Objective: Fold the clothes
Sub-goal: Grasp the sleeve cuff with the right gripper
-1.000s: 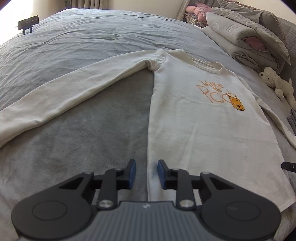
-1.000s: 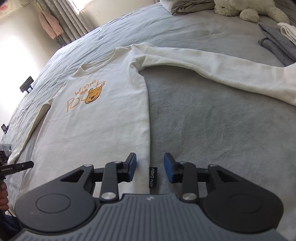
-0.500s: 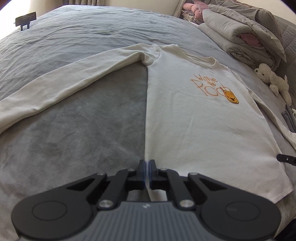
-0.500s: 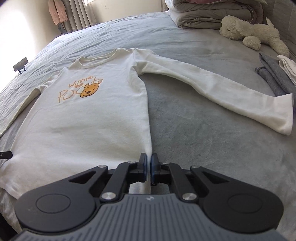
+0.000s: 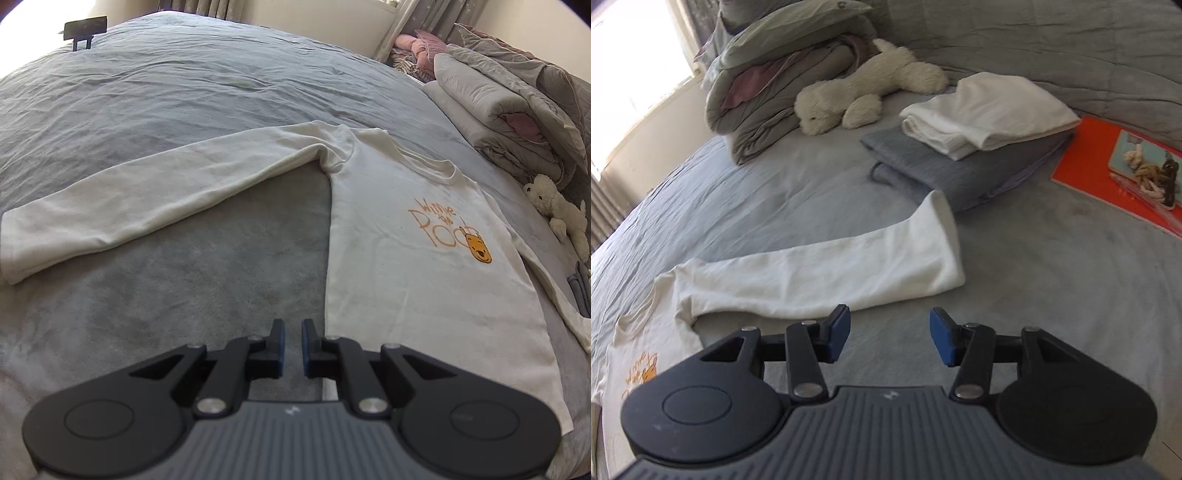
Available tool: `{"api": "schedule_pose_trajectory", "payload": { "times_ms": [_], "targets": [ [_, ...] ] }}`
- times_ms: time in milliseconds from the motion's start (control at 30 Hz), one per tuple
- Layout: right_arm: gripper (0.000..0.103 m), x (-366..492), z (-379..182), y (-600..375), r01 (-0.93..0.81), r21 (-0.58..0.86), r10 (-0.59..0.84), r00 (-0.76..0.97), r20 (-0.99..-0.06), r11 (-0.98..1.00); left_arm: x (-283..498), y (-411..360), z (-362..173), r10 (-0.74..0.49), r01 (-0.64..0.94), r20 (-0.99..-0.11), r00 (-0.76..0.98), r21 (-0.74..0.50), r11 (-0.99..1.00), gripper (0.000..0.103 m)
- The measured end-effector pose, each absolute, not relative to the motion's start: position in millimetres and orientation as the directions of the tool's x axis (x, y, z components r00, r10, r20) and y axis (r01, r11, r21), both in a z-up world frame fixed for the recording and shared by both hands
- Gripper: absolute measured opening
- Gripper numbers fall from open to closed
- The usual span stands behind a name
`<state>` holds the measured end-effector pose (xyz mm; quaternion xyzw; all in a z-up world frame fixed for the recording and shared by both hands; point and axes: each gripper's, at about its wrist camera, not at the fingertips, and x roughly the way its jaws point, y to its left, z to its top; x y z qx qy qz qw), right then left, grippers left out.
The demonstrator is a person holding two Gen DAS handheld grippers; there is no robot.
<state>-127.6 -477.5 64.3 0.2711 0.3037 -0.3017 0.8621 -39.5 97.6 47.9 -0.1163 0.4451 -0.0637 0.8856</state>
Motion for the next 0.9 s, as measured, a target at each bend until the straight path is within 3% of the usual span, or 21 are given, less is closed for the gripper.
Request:
{"api": "schedule_pose_trajectory", "payload": {
  "times_ms": [133,267,433,600,633,667,700,900],
  "targets": [
    [0.069,-128,66,-512,0.708,0.286,-0.383,0.625,-0.68,0.646,-35,99,51,-0.222,0.002,-0.762,0.609,-0.278,0.961,0.011],
    [0.069,-120,53,-536,0.704,0.332,-0.338,0.631,-0.699,0.627,-31,94,50,-0.234,0.002,-0.764,0.602,-0.291,0.957,0.012],
    [0.069,-104,41,-543,0.744,0.25,-0.373,0.559,-0.741,0.619,-30,85,51,-0.238,0.018,-0.759,0.606,-0.286,0.958,0.012],
    [0.069,-92,29,-546,0.703,0.278,-0.326,0.595,-0.734,0.655,-28,81,51,-0.245,0.021,-0.758,0.605,-0.292,0.956,0.013],
    [0.061,-89,29,-542,0.685,0.256,-0.327,0.599,-0.731,0.682,-27,80,52,-0.244,0.021,-0.757,0.606,-0.292,0.956,0.013],
    [0.019,-86,29,-539,0.666,0.232,-0.327,0.603,-0.728,0.709,-27,79,52,-0.244,0.021,-0.756,0.608,-0.292,0.956,0.013],
    [0.003,-87,32,-536,0.656,0.234,-0.327,0.614,-0.719,0.717,-26,78,53,-0.245,0.023,-0.753,0.611,-0.293,0.956,0.014],
    [0.005,-96,74,-505,0.58,0.241,-0.361,0.727,-0.584,0.778,-25,75,55,-0.243,0.029,-0.741,0.626,-0.289,0.957,0.014]
  ]
}}
